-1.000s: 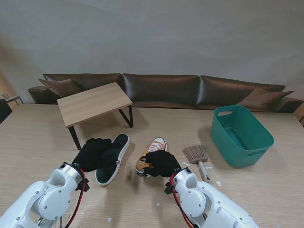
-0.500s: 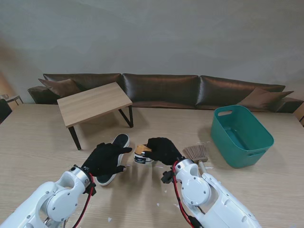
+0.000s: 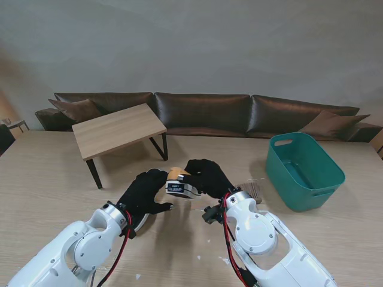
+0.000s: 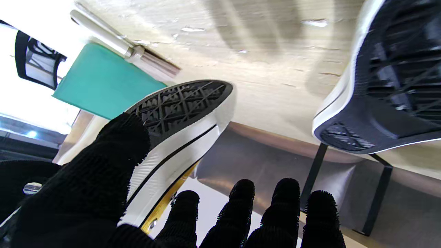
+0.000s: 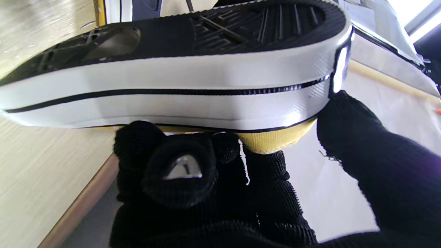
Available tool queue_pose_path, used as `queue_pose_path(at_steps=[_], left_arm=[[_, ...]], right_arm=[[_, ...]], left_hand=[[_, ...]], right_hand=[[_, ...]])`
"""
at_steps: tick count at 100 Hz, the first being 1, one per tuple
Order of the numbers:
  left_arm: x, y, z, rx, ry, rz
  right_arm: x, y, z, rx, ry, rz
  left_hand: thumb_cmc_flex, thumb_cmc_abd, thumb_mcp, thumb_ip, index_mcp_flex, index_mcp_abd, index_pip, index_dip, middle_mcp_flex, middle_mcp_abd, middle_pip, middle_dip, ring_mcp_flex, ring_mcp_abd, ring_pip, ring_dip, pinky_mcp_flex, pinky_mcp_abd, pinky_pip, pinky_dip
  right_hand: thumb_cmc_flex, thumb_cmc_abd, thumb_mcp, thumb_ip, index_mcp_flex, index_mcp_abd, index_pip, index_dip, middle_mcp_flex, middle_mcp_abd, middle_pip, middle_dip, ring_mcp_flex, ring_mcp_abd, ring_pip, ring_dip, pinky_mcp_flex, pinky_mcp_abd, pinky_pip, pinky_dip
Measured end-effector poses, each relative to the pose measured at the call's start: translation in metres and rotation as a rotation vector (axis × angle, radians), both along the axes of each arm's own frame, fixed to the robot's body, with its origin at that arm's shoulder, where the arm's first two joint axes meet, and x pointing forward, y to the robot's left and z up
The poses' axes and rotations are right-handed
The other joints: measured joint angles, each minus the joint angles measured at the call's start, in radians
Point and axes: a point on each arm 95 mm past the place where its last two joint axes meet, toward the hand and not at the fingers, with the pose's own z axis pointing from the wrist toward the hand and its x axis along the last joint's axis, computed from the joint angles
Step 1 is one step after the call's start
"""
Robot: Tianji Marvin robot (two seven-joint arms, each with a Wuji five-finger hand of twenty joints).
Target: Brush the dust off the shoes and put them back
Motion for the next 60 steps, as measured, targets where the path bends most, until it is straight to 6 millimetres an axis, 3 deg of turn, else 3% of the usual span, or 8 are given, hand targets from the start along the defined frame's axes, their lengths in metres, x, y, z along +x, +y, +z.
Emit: queue_pose_path(at_steps=[23, 48, 60], left_arm=[[0.008, -0.012, 0.005, -0.070, -0.039, -0.006], [0.005, -0.023, 0.005, -0.180, -0.020, -0.029], [0.001, -0.026, 0.005, -0.254, -0.013, -0.020]], right_arm=[[-0.004, 0.002, 0.001, 0.048, 0.015, -0.009], [-0.005, 0.006, 0.003, 0.132, 0.022, -0.030], [-0.006, 0.007, 0.003, 0.159, 0.028, -0.033]], left_hand=[[-0.011, -0.026, 0.014, 0.008, 0.016, 0.014, 0.043, 0.016, 0.002, 0.017, 0.000, 0.000, 0.002, 0.009, 0.000, 0.003, 0.005, 0.000, 0.000, 0.002], [-0.011, -0.034, 0.048, 0.011, 0.121, 0.016, 0.117, 0.149, 0.036, 0.018, 0.021, 0.061, 0.004, 0.010, 0.055, 0.070, 0.032, 0.000, 0.001, 0.064], [-0.010, -0.071, 0.060, 0.011, 0.197, 0.019, 0.203, 0.283, 0.060, 0.021, 0.030, 0.098, 0.015, 0.014, 0.092, 0.103, 0.058, 0.010, 0.026, 0.109]], right_hand=[[0.022, 0.006, 0.001, 0.000, 0.013, 0.024, 0.000, 0.000, 0.000, 0.000, 0.000, 0.016, 0.000, 0.004, 0.005, 0.000, -0.002, 0.011, 0.017, 0.005], [0.036, 0.006, 0.001, 0.000, 0.013, 0.030, 0.001, 0.000, 0.000, 0.007, 0.004, 0.022, 0.000, 0.013, 0.023, 0.002, -0.007, 0.027, 0.059, 0.025], [0.038, 0.006, 0.001, 0.000, 0.013, 0.031, 0.001, 0.003, 0.002, 0.007, 0.004, 0.031, 0.000, 0.013, 0.026, 0.002, -0.007, 0.031, 0.079, 0.027]])
